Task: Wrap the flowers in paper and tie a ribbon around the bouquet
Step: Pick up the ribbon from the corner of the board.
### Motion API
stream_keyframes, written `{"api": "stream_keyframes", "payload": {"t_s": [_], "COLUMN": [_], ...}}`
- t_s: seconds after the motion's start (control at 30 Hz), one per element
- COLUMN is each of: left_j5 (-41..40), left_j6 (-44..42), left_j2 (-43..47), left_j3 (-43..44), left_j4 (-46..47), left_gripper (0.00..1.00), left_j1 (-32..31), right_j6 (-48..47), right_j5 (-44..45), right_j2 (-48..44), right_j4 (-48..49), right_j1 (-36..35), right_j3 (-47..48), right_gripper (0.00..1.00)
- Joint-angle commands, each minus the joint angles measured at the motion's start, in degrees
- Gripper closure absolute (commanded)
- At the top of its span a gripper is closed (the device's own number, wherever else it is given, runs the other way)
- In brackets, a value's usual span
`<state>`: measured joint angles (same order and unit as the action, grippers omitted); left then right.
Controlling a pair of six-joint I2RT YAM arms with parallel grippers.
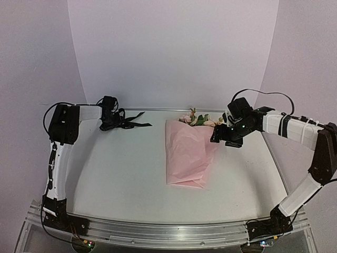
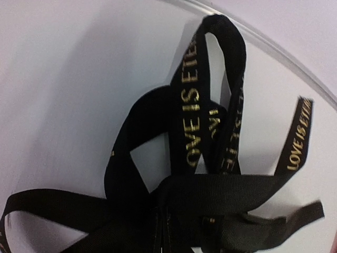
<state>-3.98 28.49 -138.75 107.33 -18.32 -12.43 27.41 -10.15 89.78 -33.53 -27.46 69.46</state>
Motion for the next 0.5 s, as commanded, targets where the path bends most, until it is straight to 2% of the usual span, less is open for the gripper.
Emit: {"api": "stream_keyframes", "payload": {"t_s": [0.0, 0.2, 0.33, 0.47], "left_j5": [6.2, 14.7, 20.3, 33.6], "left_j6": [0.9, 3.1, 2.1, -0.2], "left_j2": [17.0, 37.3, 48.0, 56.4], "left_j3": [-12.6, -33.1, -40.9, -46.1], "left_j4": [2.9, 8.2, 8.3, 11.2], "left_gripper": [1.00, 1.00, 1.00, 1.00], "left_j1": [-1.0, -4.9, -9.6, -14.7], "right_j6": [1.8, 2.6, 2.8, 4.0], "right_j5": [1.3, 3.5, 5.1, 4.0], "right_j2": [-5.0, -5.6, -4.0, -3.5], "right_j4": [-0.5, -0.5, -0.4, 3.8], "right_j1": [-1.6, -5.9, -10.6, -13.8], "right_j3": [-0.2, 0.8, 3.6, 3.7], "right_gripper": [0.23, 0.23, 0.23, 0.24]}}
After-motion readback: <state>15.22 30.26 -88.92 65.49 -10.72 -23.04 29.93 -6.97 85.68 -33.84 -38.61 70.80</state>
